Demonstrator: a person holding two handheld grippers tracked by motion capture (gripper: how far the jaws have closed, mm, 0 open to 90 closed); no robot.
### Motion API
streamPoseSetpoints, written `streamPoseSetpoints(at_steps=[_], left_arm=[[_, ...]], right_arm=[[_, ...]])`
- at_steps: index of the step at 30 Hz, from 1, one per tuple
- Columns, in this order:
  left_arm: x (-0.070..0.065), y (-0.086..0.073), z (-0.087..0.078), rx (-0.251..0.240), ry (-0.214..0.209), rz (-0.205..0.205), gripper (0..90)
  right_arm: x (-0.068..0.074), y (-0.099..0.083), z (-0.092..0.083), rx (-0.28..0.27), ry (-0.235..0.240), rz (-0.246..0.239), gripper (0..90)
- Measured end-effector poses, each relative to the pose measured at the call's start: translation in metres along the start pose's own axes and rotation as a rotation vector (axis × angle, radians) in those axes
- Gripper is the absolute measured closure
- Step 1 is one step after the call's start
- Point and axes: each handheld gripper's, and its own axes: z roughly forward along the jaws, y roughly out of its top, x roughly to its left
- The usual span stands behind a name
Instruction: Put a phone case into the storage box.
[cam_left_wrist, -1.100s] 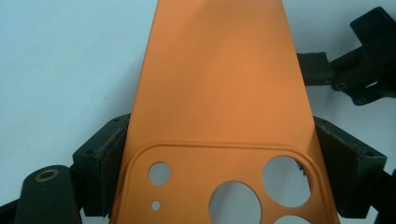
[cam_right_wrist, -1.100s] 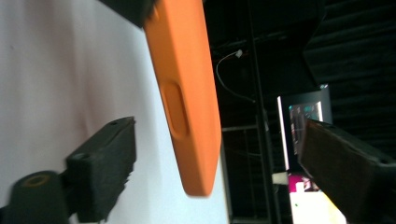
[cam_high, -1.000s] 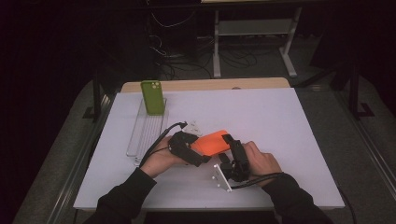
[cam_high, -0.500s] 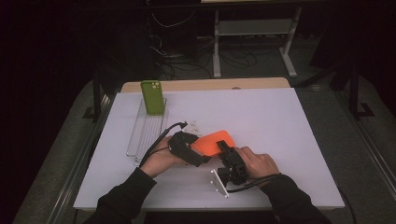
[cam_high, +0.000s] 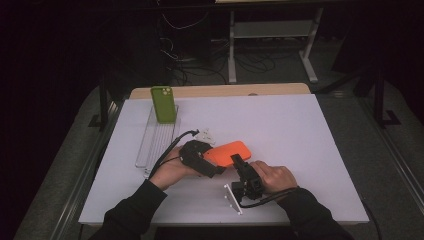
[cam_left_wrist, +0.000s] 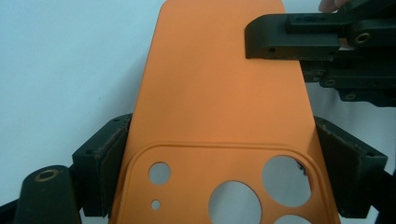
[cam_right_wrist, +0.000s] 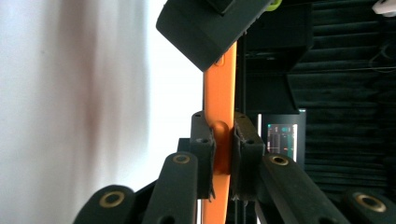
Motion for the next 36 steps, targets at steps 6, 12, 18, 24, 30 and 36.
streamPoseSetpoints(at_steps=[6,12,18,24,30,36], left_arm=[[0.0,-0.003,0.002,-0.022,-0.014,-0.016,14.1],[0.001,-0.003,-0.001,-0.021,-0.005,0.011,3.1],[0.0,-0.003,-0.004,-0.067,-0.015,0.015,0.0],[0.006,-0.005,-0.01,-0.064,0.0,0.024,0.0],[0.006,-0.005,-0.011,-0.092,0.006,-0.006,0.0],[0.009,-0.005,-0.012,-0.094,0.024,0.007,0.0]], right_arm=[[0.0,0.0,-0.001,-0.001,-0.007,0.004,82.4],[-0.003,-0.002,0.0,0.006,-0.016,0.026,82.8],[-0.007,-0.005,0.001,0.023,-0.009,0.074,82.6],[-0.017,-0.014,0.002,0.045,0.037,0.191,82.4],[-0.024,-0.021,0.002,0.061,0.098,0.319,82.2],[-0.031,-0.027,0.004,0.068,0.152,0.456,82.2]])
